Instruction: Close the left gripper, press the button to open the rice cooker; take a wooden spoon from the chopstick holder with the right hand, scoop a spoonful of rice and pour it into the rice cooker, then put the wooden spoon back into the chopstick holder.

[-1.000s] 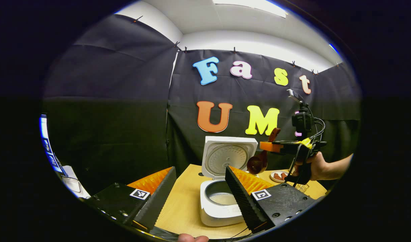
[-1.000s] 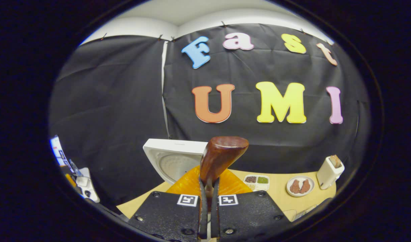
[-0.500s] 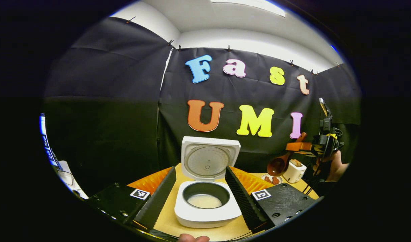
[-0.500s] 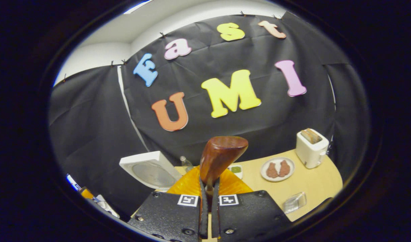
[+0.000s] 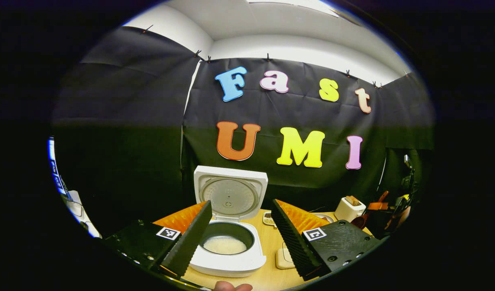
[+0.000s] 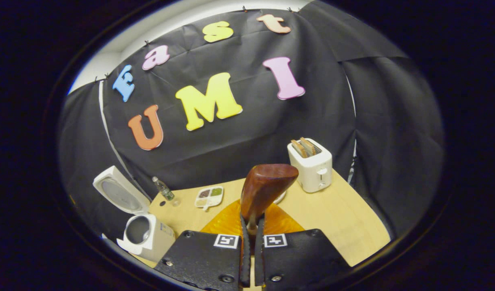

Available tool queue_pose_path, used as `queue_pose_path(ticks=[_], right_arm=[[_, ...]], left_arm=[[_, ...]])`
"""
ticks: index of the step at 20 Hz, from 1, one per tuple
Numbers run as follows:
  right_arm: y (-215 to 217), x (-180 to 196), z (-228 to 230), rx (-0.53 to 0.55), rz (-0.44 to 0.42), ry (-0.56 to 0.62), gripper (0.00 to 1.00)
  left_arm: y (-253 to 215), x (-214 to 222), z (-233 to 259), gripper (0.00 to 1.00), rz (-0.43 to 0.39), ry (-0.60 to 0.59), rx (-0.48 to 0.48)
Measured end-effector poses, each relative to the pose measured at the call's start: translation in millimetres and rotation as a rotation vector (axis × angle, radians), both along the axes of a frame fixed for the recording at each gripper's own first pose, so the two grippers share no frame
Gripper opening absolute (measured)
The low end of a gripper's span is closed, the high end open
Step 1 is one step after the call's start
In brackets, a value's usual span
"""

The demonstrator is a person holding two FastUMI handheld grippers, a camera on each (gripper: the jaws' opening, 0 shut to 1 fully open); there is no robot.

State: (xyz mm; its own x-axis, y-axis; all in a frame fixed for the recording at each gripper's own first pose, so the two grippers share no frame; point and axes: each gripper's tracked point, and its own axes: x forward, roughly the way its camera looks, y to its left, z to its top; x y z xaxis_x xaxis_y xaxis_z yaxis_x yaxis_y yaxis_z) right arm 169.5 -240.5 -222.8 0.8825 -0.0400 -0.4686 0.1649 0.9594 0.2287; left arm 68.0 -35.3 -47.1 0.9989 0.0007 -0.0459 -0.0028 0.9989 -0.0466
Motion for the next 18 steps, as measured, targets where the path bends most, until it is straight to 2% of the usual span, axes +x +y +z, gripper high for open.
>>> queue_pose_path(ticks=[4,10,16,18], right_arm=[[-23,8,-52,0.029,-0.022,0.052,0.1],[-27,17,-109,0.038,-0.012,0.082,0.11],[-25,21,-148,0.076,-0.021,0.102,0.16],[-22,26,-148,0.093,-0.024,0.095,0.18]], left_arm=[[-16,0,-2,0.95,0.015,0.029,0.021],[-32,-5,7,0.95,0.027,0.046,0.052],[-33,-9,1,0.95,0.05,0.092,0.075],[-38,-7,2,0.95,0.041,0.091,0.079]])
